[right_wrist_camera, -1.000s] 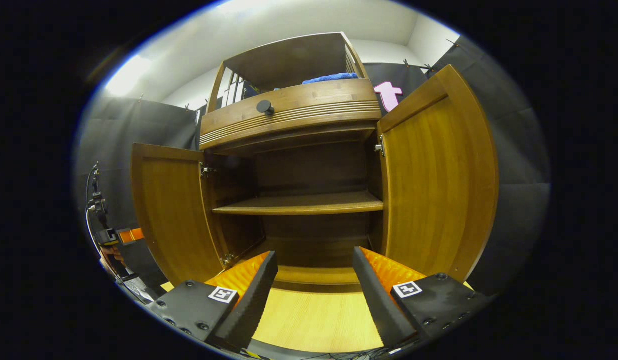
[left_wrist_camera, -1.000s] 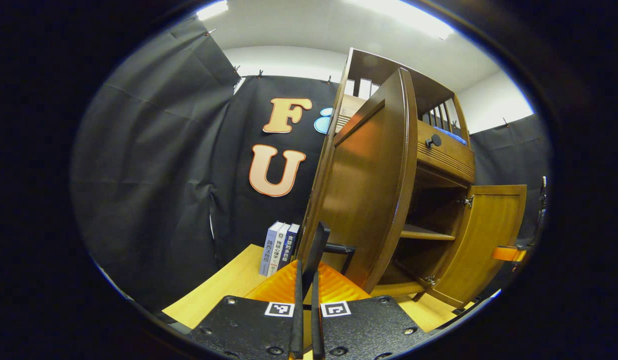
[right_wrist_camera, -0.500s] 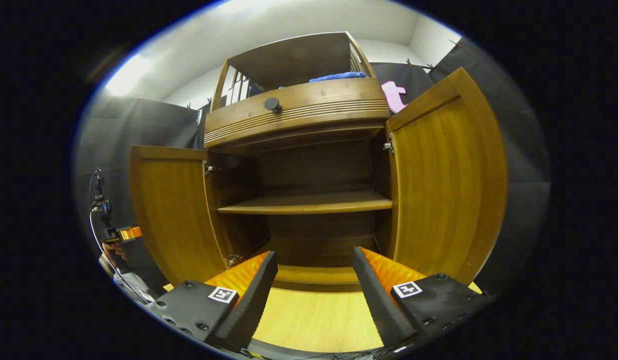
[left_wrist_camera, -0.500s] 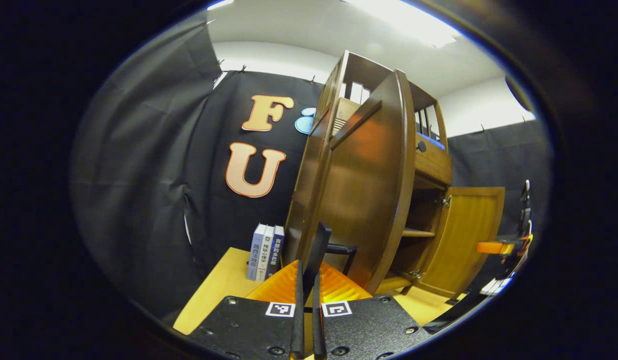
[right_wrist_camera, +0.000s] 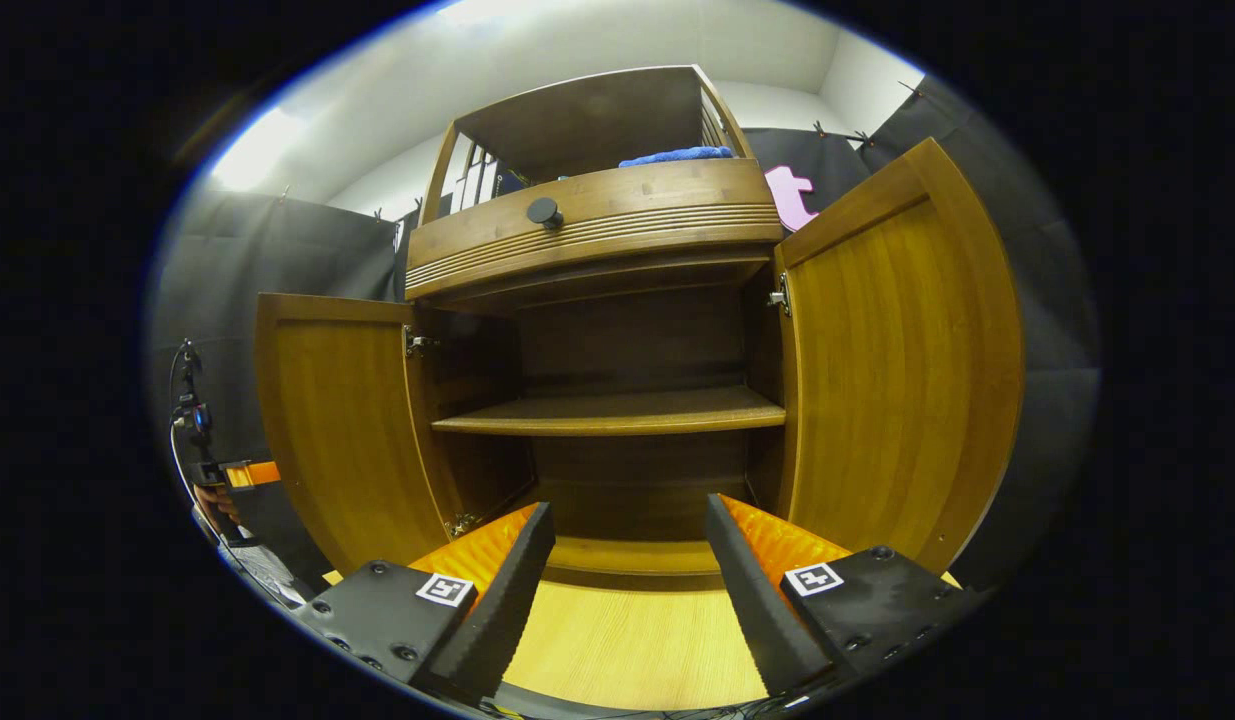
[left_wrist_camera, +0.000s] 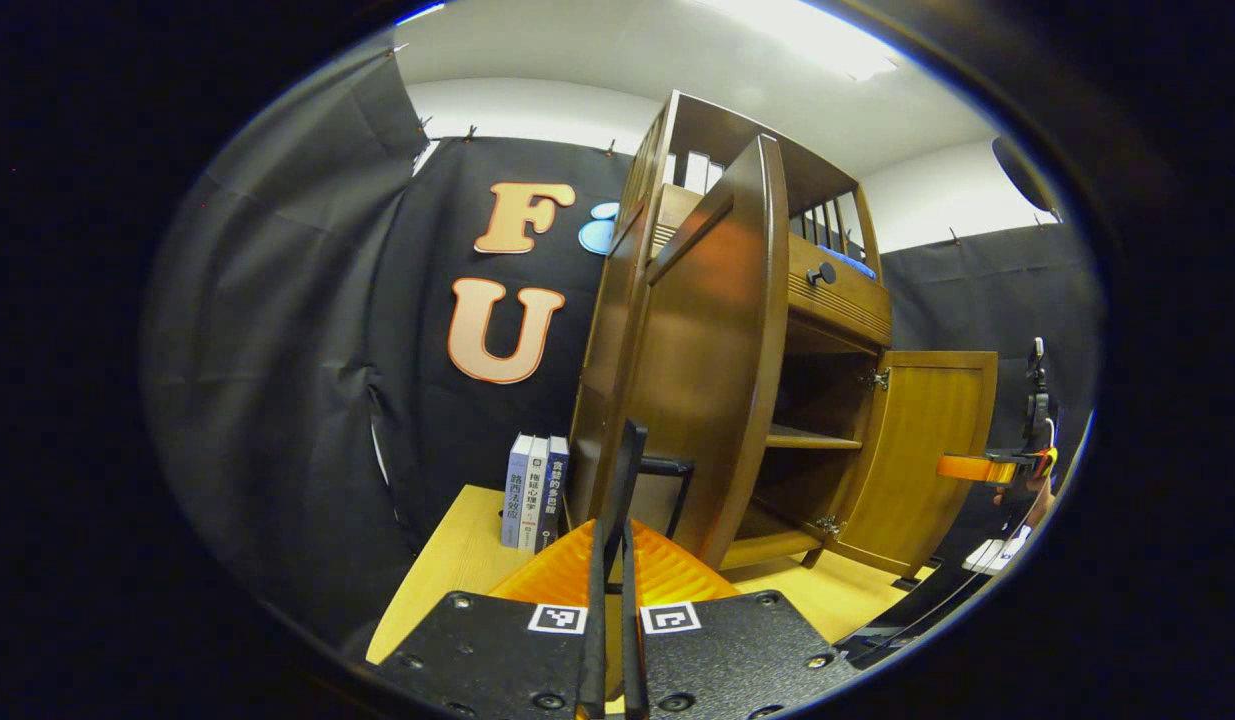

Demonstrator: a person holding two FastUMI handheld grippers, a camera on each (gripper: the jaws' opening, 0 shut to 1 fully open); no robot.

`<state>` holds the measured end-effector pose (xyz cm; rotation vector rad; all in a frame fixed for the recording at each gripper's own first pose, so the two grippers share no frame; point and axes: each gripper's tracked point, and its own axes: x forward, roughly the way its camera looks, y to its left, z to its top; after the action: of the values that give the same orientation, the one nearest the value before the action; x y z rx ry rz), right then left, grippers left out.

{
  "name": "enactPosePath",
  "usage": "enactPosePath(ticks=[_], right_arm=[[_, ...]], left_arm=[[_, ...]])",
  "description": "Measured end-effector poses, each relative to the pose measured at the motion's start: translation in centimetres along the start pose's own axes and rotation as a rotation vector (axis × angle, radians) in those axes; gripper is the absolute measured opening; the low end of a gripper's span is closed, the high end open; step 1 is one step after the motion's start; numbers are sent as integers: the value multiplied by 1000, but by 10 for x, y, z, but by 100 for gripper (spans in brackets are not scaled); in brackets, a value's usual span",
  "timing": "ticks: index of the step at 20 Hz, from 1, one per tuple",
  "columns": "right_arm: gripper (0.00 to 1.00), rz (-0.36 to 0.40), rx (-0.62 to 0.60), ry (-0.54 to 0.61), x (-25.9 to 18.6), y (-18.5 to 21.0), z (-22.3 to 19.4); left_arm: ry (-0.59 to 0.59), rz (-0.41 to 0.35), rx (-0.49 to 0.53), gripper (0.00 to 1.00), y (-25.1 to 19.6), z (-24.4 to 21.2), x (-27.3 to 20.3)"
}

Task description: Open the right door of the double-door shoe cabinet with the right hand, and open the left door with the left hand.

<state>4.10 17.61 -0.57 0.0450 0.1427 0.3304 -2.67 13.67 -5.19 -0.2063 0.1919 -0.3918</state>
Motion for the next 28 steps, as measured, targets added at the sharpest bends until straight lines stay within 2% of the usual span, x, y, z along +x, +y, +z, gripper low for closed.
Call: enactPosePath(ticks=[1, 2, 3, 9, 11, 13, 16, 19, 23, 24, 25, 26, 28], right_arm=[[89, 4, 3, 4, 3, -1, 0], [89, 9, 4, 6, 6, -2, 0], [98, 17, 5, 8, 9, -4, 1], [98, 65, 24, 14, 23, -2, 3], [98, 76, 28, 4, 22, -2, 5], [98, 73, 28, -9, 20, -4, 8], [98, 52, 24, -25, 11, -14, 13], [98, 20, 15, -41, -4, -26, 19], [98, -34, 15, -49, -23, -43, 19], [98, -41, 20, -51, -26, -45, 19], [98, -46, 25, -52, -29, -47, 19], [98, -50, 29, -55, -32, -50, 19], [98, -58, 28, -59, -35, -54, 21]], left_arm=[[2, 33, 8, 9, 2, -1, -10], [2, 72, 21, 1, 5, 2, -24], [-2, 91, 29, 1, 1, 5, -29], [-84, 163, 94, 0, -54, 50, -53], [-128, 136, 93, 1, -82, 67, -43], [-158, 77, 88, 1, -114, 80, -27], [-178, 32, 101, 0, -151, 91, 2], [-199, -24, 68, 1, -188, 93, 25], [-228, -28, 22, 0, -211, 88, 53], [-229, -14, 19, 6, -213, 86, 59], [-228, 5, 18, 2, -213, 81, 64], [-225, 17, 17, 6, -214, 76, 66], [-228, 43, 30, 29, -216, 71, 65]])
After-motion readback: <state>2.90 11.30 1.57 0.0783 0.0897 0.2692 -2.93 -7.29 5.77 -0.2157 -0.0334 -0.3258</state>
